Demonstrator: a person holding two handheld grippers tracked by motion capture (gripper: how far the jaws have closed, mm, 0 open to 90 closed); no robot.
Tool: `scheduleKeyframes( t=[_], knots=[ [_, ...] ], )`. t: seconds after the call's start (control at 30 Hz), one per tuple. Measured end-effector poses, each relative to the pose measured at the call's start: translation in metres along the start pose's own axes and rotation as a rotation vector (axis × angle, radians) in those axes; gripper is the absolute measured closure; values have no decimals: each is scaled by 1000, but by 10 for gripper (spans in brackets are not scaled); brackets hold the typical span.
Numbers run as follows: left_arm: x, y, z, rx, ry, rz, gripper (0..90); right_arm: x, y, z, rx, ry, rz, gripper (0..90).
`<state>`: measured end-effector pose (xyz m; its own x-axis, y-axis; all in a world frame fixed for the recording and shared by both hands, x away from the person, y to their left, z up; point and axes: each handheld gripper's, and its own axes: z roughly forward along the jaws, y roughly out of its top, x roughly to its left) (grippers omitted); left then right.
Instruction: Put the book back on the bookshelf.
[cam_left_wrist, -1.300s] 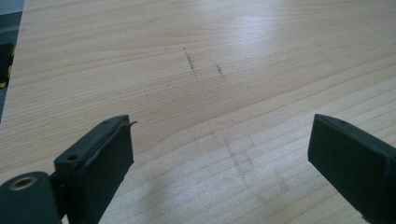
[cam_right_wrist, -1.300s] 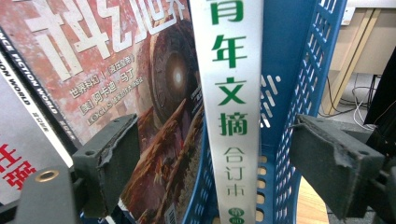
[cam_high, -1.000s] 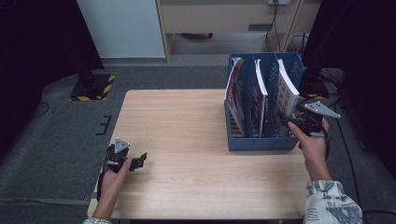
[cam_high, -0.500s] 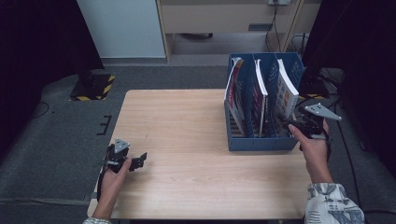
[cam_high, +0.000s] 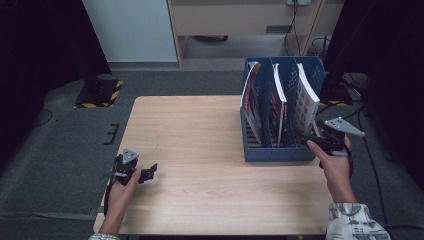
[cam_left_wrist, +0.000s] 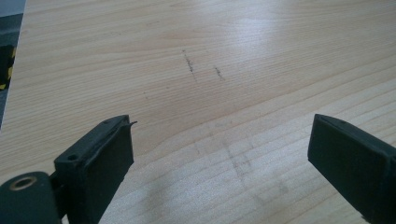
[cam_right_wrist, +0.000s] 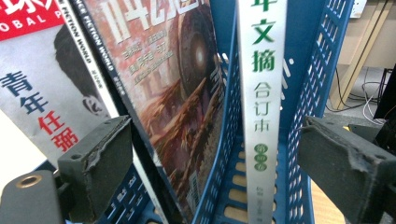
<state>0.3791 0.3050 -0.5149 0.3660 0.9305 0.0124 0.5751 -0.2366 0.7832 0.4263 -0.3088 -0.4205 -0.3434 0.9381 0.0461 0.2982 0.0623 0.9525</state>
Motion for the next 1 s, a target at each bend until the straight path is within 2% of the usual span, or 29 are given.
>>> scheduleKeyframes(
  t=[0.27, 0.47, 0.67, 1.0],
  knots=[
    [0, 0, 0, 2, -1, 3, 65, 12, -7, -7, 1, 20, 3, 111],
    [-1, 0, 0, -2, 0, -1, 65, 21, -14, -9, 24, 39, 2, 111],
    [-2, 0, 1, -3, -3, 1, 65, 28, -14, -13, 20, 53, 5, 107],
    [-3, 1, 1, 2, -14, 7, 65, 41, -14, -14, 48, 79, -3, 101]
  ],
)
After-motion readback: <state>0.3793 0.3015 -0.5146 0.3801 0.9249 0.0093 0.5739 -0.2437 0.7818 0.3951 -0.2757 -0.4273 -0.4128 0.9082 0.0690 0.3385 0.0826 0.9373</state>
